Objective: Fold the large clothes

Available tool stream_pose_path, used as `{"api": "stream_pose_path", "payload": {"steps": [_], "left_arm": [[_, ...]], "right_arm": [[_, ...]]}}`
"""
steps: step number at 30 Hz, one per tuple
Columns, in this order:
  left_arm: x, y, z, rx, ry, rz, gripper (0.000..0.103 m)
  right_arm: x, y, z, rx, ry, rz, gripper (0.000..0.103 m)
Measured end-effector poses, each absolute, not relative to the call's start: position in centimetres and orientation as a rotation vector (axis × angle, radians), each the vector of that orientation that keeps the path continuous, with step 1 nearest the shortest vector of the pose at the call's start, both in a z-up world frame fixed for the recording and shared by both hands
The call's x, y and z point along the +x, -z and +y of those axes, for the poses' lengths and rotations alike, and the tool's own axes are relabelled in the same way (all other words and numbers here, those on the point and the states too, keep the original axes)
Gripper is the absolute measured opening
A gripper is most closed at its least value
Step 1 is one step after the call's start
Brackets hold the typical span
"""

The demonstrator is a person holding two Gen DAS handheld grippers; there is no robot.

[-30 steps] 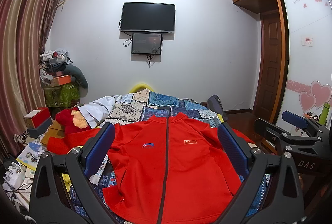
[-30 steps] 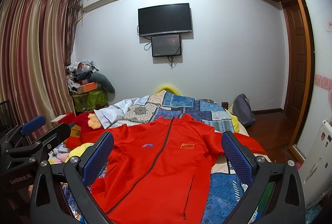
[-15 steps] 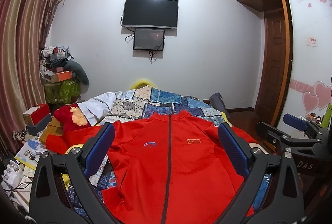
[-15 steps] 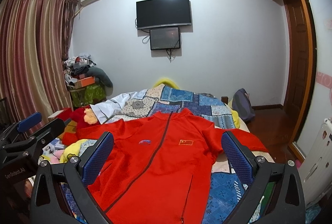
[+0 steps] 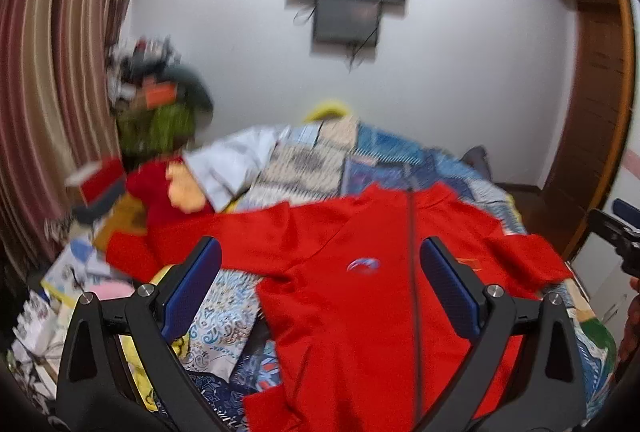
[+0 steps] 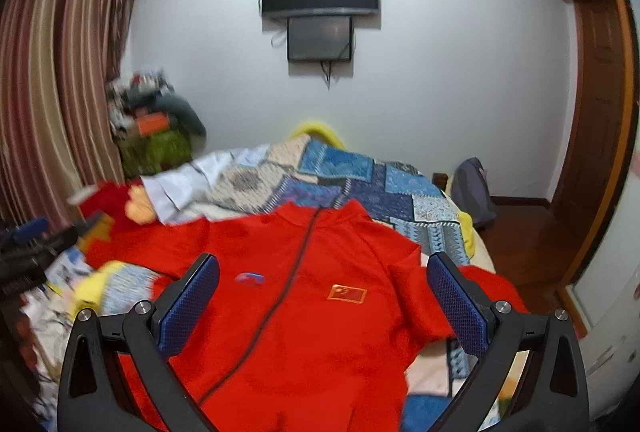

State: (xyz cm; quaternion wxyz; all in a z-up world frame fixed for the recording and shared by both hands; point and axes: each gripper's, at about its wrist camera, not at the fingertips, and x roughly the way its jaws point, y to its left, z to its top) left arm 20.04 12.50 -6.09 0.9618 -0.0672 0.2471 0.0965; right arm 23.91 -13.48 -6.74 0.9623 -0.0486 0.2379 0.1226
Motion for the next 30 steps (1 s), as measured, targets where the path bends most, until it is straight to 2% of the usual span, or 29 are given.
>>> {"api": "stream_pose_path", "payload": {"steps": [11,15,16,21,25,27,29,30], "left_arm": [[31.4,17.1,23.3,-0.212,-0.348,0.825,0.1],[33.6,20.8,25.9,-0.359,-0.298,0.923,0.097],[33.9,21.3,26.4,-0.4,-0.28,0.933,0.093],[35.3,24.2,28.7,-0.625,-0.222,0.98,0.088],[36.0,25.9,30.2,-0.78,-0.222,0.963,0.087],[36.5,25.9,30.6,-0.785,-0.228,0.938,0.087],[37.0,25.8,31.0,-0.765,-0.254,0.93,0.081],[37.4,25.9,31.2,-0.754,-0.275,0.928,0.076]], "right_arm": [[38.2,15.7,-8.6,-0.163,-0.365,0.712,0.103],[42.0,20.0,-6.4,-0.178,-0.393,0.81,0.103],[42.3,20.7,-6.1,-0.175,-0.402,0.829,0.103],[46.4,25.5,-5.0,-0.141,-0.432,0.996,0.103],[48.0,27.4,-4.2,-0.167,-0.452,1.036,0.102],[48.5,28.1,-3.4,-0.202,-0.47,1.04,0.098],[48.6,28.7,-3.0,-0.223,-0.483,1.052,0.095],[48.8,29.1,-2.7,-0.233,-0.488,1.066,0.089]]}}
